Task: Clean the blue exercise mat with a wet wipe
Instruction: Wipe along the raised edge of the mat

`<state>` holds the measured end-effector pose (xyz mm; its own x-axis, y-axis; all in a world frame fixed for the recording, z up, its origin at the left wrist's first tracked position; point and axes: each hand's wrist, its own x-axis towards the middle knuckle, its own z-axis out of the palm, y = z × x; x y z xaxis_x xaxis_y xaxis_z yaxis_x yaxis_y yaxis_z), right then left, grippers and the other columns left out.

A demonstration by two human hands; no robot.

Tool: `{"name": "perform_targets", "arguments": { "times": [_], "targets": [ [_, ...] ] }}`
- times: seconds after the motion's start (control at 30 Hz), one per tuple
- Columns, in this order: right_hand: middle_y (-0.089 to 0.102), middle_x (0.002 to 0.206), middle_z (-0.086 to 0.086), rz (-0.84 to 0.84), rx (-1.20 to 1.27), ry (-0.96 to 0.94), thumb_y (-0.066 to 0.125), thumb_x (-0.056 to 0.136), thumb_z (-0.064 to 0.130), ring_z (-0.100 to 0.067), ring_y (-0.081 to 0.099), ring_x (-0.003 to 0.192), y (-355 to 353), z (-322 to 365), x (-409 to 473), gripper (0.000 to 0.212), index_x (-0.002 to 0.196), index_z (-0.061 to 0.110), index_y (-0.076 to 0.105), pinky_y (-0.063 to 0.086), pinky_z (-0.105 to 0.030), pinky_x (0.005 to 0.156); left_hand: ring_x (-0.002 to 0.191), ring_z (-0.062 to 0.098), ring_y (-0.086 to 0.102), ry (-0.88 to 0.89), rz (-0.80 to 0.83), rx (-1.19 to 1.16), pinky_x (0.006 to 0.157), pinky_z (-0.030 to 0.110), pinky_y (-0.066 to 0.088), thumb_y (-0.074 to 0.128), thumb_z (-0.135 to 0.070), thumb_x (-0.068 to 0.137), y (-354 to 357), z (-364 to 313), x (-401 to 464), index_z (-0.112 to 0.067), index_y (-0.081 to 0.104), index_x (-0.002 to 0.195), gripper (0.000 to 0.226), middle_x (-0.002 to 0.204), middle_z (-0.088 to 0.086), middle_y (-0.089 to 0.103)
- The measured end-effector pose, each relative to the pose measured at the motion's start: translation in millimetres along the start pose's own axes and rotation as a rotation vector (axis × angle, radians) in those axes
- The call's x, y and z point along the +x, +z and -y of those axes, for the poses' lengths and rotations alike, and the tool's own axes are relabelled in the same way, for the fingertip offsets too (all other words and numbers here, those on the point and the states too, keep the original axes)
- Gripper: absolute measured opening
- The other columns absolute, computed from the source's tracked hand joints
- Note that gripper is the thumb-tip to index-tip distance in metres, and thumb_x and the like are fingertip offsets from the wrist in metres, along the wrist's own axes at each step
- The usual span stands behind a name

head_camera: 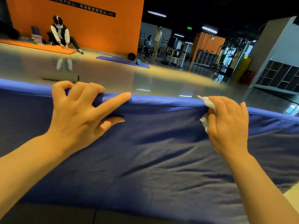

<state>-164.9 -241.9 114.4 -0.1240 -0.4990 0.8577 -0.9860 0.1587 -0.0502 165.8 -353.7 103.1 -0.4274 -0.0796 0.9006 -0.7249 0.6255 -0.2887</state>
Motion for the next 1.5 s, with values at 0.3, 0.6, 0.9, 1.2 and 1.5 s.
{"name": "perform_targets", "arguments": {
  "times": [0.3, 0.6, 0.9, 1.2, 1.5],
  "targets": [
    [0.060, 0.125, -0.012, -0.150, 0.170, 0.115, 0.029, 0.103, 0.029, -0.038, 0.049, 0.125, 8, 22, -7, 0.043, 0.113, 0.008, 0.065, 0.030, -0.065, 0.100, 0.093, 0.028, 0.048, -0.009, -0.026, -0.026, 0.083, 0.047, 0.029, 0.060, -0.049, 0.094, 20, -60, 23, -0.031, 0.064, 0.129, 0.039, 0.103, 0.011, 0.064],
    [0.059, 0.135, -0.005, -0.109, 0.122, -0.268, 0.037, 0.100, 0.031, -0.027, 0.044, 0.132, 15, 90, -11, 0.044, 0.133, 0.013, 0.060, 0.010, -0.053, 0.118, 0.112, 0.032, 0.050, 0.211, 0.050, -0.017, 0.091, 0.048, 0.032, 0.056, -0.041, 0.095, 13, -37, 17, -0.022, 0.046, 0.146, 0.055, 0.129, 0.017, 0.060],
    [0.061, 0.125, -0.004, -0.097, -0.173, 0.064, 0.026, 0.104, 0.040, -0.027, 0.051, 0.121, -5, -29, -13, 0.047, 0.118, 0.019, 0.065, 0.007, -0.056, 0.117, 0.134, 0.031, 0.042, 0.223, 0.099, 0.071, 0.111, 0.072, 0.004, 0.057, -0.049, 0.091, 15, -23, 11, -0.027, 0.035, 0.152, 0.068, 0.151, 0.012, 0.044],
    [0.050, 0.143, -0.005, -0.124, -0.076, 0.240, 0.024, 0.104, 0.032, -0.024, 0.033, 0.143, -2, -30, -7, 0.044, 0.128, 0.022, 0.059, 0.025, -0.062, 0.107, 0.145, 0.034, 0.030, -0.080, 0.171, 0.074, 0.110, 0.071, -0.005, 0.056, -0.055, 0.081, 14, -41, 11, -0.024, 0.033, 0.153, 0.082, 0.153, 0.014, 0.039],
    [0.047, 0.148, -0.012, -0.064, 0.263, -0.308, 0.026, 0.106, 0.032, -0.028, 0.035, 0.140, 23, 90, -20, 0.048, 0.140, 0.009, 0.051, 0.020, -0.043, 0.118, 0.139, 0.034, 0.036, 0.003, 0.201, 0.086, 0.109, 0.068, 0.012, 0.048, -0.055, 0.088, 15, -34, 11, -0.016, 0.036, 0.152, 0.075, 0.148, 0.015, 0.044]
  ]
}}
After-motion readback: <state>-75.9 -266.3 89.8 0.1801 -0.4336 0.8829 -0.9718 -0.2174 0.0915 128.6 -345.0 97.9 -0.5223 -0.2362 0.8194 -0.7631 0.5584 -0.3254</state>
